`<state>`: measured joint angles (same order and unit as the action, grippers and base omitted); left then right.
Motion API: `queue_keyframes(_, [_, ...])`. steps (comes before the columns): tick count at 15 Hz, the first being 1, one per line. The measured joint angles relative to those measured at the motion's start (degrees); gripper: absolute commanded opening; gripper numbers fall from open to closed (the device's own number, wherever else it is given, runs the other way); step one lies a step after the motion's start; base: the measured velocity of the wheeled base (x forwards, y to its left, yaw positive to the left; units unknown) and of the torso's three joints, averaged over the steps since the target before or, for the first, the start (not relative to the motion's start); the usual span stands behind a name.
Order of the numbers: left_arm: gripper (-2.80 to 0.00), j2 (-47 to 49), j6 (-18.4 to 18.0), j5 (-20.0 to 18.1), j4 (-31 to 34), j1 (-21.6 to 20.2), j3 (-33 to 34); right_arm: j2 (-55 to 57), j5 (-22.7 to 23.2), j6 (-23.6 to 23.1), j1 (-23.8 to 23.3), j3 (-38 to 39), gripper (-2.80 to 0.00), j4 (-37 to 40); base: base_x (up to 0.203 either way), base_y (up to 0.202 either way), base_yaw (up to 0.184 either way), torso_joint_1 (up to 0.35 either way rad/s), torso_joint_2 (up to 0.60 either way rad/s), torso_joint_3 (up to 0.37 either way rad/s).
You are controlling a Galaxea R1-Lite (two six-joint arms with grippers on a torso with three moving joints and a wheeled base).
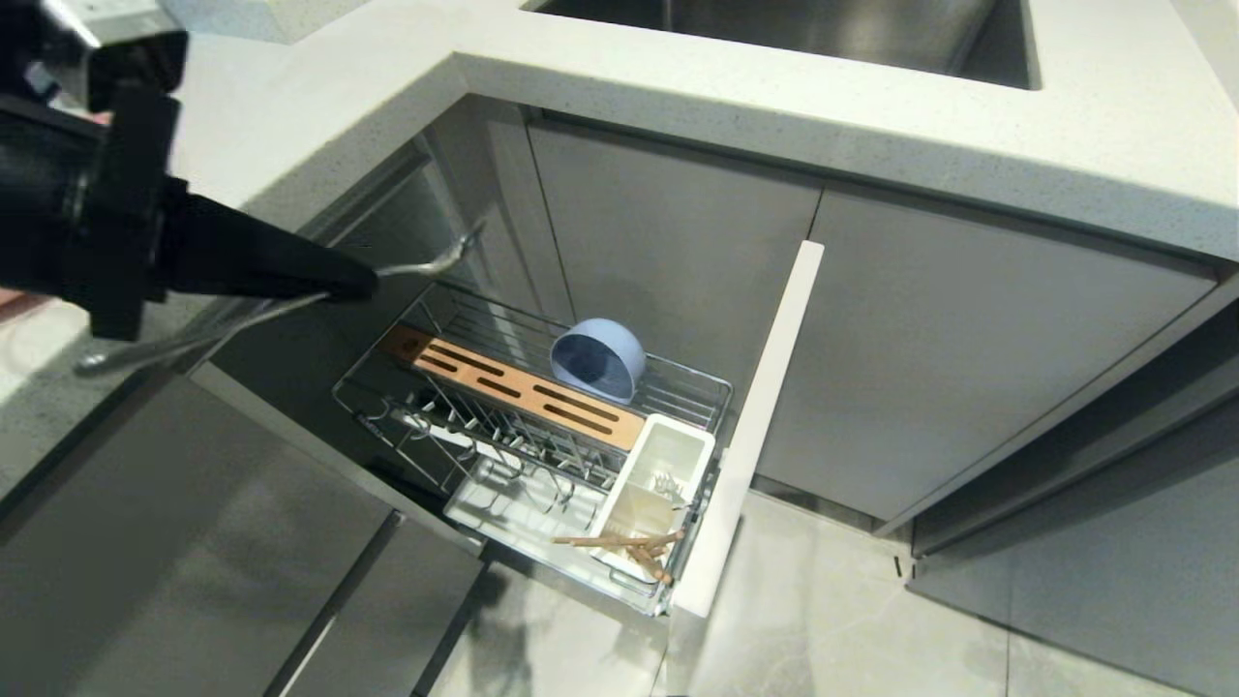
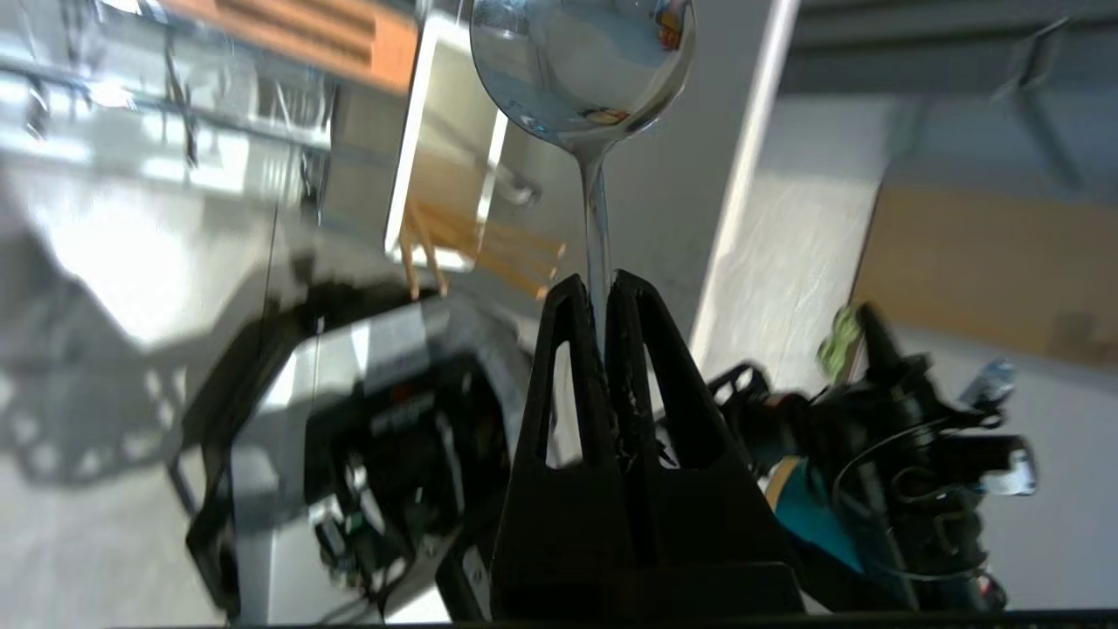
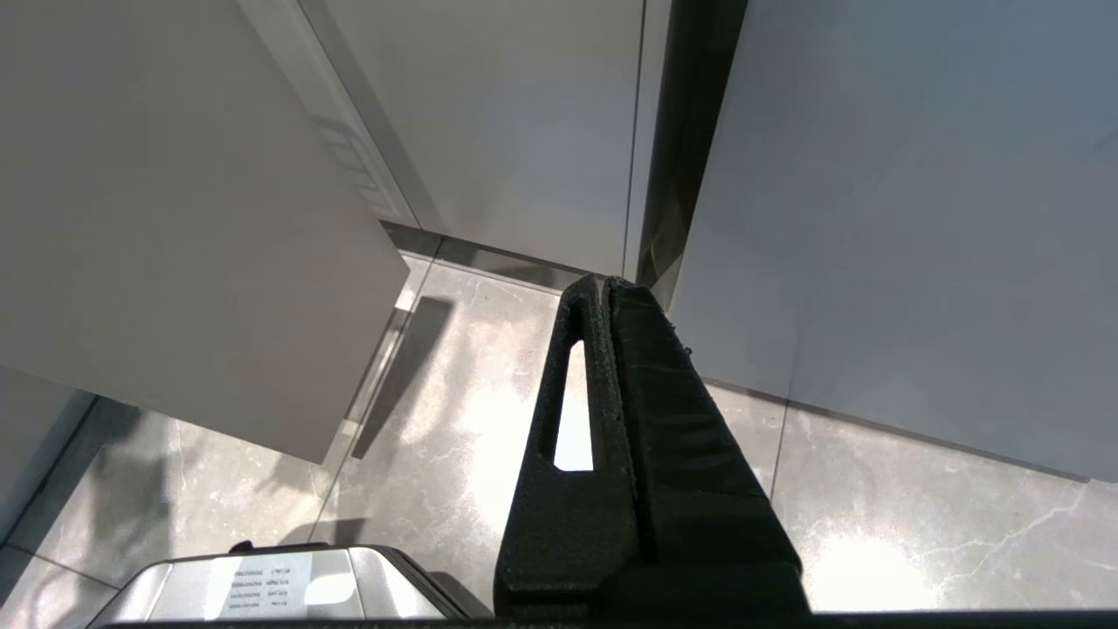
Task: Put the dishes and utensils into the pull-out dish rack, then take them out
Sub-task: Pick up the spoon and place it in the cupboard
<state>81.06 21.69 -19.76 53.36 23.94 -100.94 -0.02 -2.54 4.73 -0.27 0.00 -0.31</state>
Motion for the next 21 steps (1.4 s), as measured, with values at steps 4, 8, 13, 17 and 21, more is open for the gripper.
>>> queue_keyframes(4, [-2.80,5.4,2.7,6.1,0.0,6.1,2.2,0.0,0.0,0.0,0.0,0.0,-2.80,0.0,0.000,0.000,0.000,0.000,0.00,0.000])
queue_keyframes(8, [-2.80,12.0,6.7,16.4,0.6,13.0,3.1,0.0,0.0,0.0,0.0,0.0,-2.80,0.0,0.000,0.000,0.000,0.000,0.00,0.000])
queue_keyframes(13, [-2.80,20.1,4.0,22.9,3.3,19.2,-0.4,0.0,0.0,0.0,0.0,0.0,-2.80,0.0,0.000,0.000,0.000,0.000,0.00,0.000])
queue_keyframes(17, [-2.80,26.1,2.7,24.9,8.7,21.6,-5.7,0.0,0.0,0.0,0.0,0.0,-2.80,0.0,0.000,0.000,0.000,0.000,0.00,0.000])
queue_keyframes(21, [-2.80,30.5,1.8,24.9,9.7,22.1,-8.8,0.0,0.0,0.0,0.0,0.0,-2.80,0.0,0.000,0.000,0.000,0.000,0.00,0.000])
